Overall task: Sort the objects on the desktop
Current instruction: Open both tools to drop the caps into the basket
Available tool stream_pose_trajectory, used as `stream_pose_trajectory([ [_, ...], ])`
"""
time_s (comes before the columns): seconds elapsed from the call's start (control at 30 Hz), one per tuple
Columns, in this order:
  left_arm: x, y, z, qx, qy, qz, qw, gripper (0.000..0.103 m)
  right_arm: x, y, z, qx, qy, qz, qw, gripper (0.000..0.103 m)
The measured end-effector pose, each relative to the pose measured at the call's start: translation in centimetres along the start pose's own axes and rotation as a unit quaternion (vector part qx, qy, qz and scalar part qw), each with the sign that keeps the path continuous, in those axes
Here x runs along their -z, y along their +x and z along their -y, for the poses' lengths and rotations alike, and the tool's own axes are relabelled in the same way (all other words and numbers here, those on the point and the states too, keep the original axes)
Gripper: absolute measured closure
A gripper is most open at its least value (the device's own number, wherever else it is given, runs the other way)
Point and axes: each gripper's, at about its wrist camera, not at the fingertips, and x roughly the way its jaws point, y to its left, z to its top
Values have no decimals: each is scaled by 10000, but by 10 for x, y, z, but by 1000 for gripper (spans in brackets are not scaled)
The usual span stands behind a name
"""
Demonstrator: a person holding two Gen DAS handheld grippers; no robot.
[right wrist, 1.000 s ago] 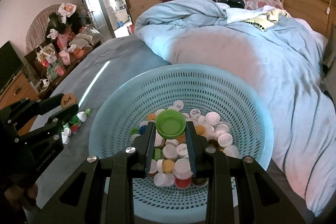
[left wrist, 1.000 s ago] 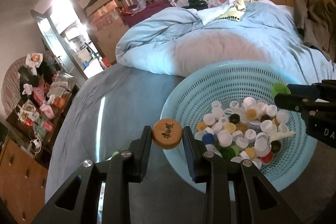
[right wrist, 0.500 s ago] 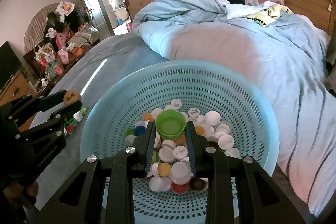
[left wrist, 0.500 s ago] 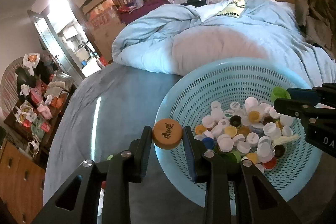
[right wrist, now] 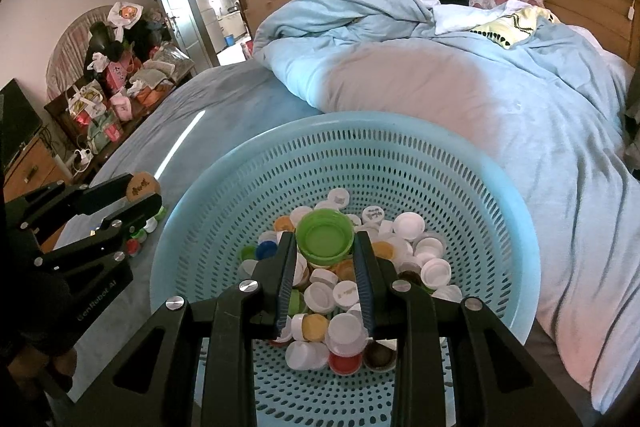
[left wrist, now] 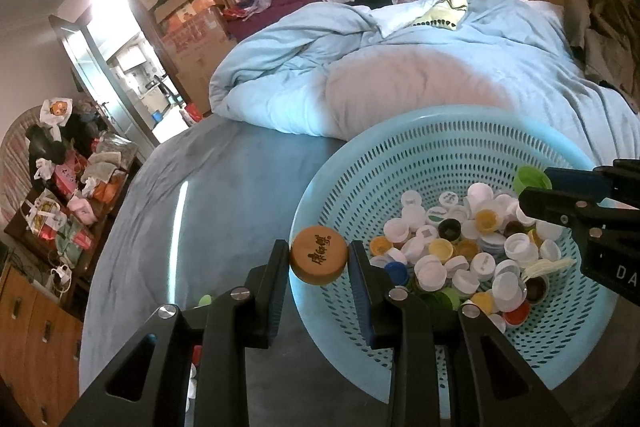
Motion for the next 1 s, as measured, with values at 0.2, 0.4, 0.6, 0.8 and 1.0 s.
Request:
stream_pose_trajectory([
  [0.2,-1,2,2,3,1,-7,10000,71,0,0,0,0,8,2,10000,78],
  [0.4,-2,4,5,32,77,-49,10000,49,-1,-1,0,50,21,50,10000,73],
  [0.6,0,-6,3,-213,65,176,9996,11,-2,-10,5,70,195,242,9995,56],
  [0.8,8,-17,-22,-67,-275,216,9994,11,-4,-26,-5,-37,192,432,9989,56],
  [1.0,98,-17,-119,-66,-1393,-45,9902,11,24,-41,-48,-457,-244,535,9972,56],
])
